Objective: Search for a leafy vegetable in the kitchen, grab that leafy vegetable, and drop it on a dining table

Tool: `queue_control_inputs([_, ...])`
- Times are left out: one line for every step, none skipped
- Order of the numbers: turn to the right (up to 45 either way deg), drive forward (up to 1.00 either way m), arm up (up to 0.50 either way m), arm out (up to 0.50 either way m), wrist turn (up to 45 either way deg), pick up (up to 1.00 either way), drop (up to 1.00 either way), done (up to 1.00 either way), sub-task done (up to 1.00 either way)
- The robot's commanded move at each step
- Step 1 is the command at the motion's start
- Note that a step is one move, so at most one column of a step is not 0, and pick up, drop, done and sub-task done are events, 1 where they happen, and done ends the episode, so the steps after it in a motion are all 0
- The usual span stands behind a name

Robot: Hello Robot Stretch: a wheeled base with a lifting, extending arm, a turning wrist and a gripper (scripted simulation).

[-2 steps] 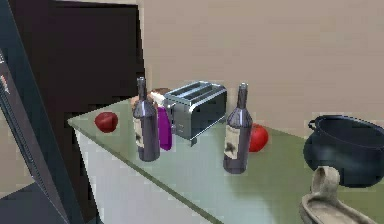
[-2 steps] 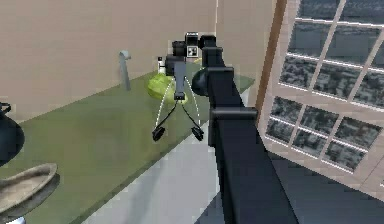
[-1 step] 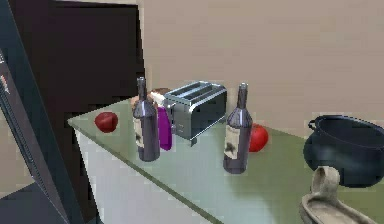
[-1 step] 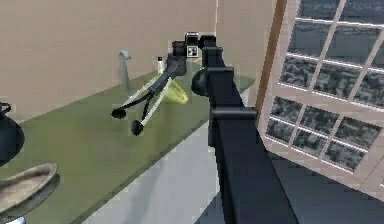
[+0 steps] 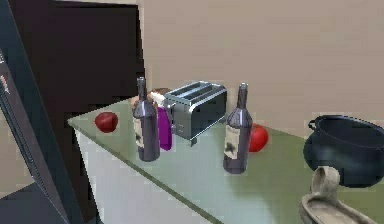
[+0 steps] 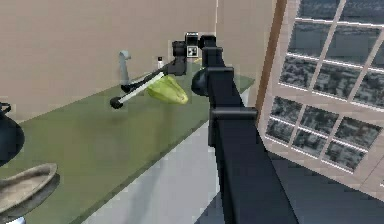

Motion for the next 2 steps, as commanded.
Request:
queue_control_inputs([0.0, 0.0, 0.0, 0.0, 45.0, 0.0, 0.0, 0.0, 0.0])
queue_control_inputs([0.0, 0.0, 0.0, 0.0, 39.0, 0.0, 0.0, 0.0, 0.0])
